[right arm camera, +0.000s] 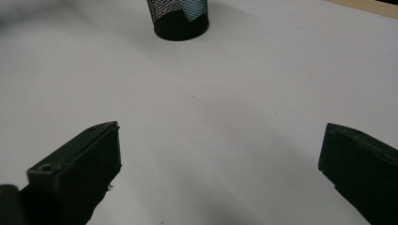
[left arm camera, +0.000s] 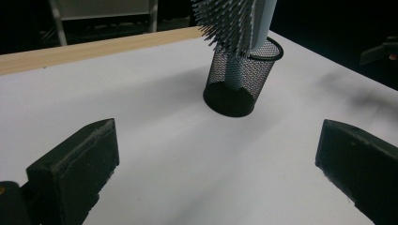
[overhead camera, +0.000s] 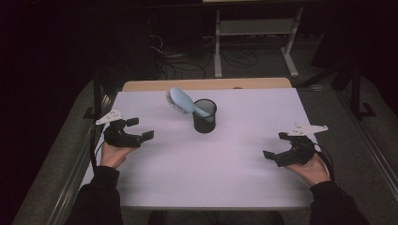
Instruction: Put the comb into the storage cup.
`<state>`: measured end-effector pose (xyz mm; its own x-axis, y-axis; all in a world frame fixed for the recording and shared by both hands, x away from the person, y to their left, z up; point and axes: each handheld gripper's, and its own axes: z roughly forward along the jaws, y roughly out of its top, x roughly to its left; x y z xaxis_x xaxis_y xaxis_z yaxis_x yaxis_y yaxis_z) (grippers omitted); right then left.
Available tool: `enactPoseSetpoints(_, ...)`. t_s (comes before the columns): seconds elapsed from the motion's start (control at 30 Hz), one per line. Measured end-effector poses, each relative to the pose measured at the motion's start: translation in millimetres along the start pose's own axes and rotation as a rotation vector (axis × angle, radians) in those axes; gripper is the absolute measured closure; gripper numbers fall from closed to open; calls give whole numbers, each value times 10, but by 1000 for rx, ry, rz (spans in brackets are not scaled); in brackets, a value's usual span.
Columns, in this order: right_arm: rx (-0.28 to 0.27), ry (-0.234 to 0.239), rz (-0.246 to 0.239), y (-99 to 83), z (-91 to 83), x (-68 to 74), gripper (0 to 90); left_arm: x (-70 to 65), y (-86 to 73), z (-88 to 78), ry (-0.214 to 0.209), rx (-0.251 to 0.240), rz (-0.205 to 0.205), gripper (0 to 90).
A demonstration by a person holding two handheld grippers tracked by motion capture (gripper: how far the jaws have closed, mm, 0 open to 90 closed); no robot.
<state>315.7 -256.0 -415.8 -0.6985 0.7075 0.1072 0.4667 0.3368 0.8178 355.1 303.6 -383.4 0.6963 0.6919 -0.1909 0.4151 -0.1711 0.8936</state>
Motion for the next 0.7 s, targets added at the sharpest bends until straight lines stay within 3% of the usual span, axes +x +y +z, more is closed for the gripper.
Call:
enactPoseSetpoints(0.33, 1, -1, -1, -2, 1, 0, 0, 74, -185, -151, 33, -10, -25, 0)
enactPoseSetpoints(0.7, 3, -3, 5, -12, 1, -1, 0, 110, -371, -295, 66, -37, -22, 0)
